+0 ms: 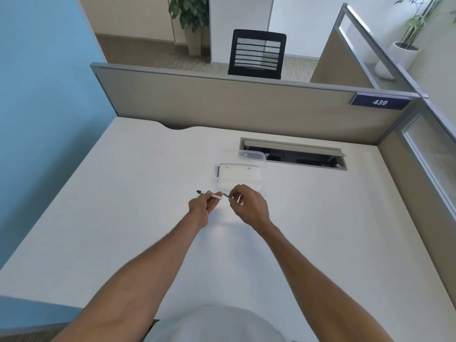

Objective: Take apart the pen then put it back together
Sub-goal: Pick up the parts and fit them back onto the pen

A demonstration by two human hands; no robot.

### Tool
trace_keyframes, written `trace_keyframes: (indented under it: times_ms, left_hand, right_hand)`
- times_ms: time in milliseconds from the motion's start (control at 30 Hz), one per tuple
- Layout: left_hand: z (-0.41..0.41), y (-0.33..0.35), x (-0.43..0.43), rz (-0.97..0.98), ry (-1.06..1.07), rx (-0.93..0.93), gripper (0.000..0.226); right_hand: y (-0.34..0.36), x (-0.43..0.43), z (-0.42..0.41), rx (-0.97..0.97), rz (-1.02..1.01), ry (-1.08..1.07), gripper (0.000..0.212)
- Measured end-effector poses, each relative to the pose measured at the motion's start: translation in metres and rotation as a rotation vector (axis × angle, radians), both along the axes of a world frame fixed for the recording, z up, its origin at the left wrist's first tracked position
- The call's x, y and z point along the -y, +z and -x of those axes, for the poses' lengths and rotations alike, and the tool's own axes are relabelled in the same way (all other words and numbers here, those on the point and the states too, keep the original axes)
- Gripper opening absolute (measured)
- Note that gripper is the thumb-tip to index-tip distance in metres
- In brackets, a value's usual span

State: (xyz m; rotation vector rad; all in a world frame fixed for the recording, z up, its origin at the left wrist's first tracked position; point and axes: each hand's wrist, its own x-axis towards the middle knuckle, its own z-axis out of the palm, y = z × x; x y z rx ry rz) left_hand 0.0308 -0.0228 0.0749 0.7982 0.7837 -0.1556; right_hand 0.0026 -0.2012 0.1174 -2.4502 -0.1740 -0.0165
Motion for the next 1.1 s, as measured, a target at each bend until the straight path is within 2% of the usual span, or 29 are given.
trace_keyframes:
  times_ms: [200, 1100]
  left_hand:
    - [-0.001, -0.002, -0.004, 0.002, -0.009, 0.015, 0.008]
    - [0.001, 0.01, 0.0, 0.019, -0.002, -0.002, 0.007]
  right_hand:
    - [-0.001, -0.008, 0.002, 0.031, 0.031, 0.068, 0.006]
    - [-0.011, -0.01, -0.004, 0.071, 0.066, 0.045, 0.005]
